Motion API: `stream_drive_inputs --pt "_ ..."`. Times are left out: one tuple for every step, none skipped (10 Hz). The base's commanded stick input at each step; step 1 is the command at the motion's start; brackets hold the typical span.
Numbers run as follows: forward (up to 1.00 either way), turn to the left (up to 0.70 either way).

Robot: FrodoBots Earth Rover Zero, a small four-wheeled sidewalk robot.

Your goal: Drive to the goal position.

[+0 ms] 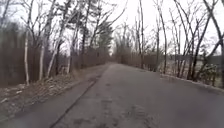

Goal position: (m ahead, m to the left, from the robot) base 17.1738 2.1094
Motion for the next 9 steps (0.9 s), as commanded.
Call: stream_drive_inputs --pt "0.7 -0.27" --pt "0.7 0.0" --pt "0.7 0.0" --pt "0.7 0.0" --pt "0.7 0.0" --pt "0.7 0.0" --pt "0.7 0.0" --pt "0.7 0.0" --pt "0.7 0.0"
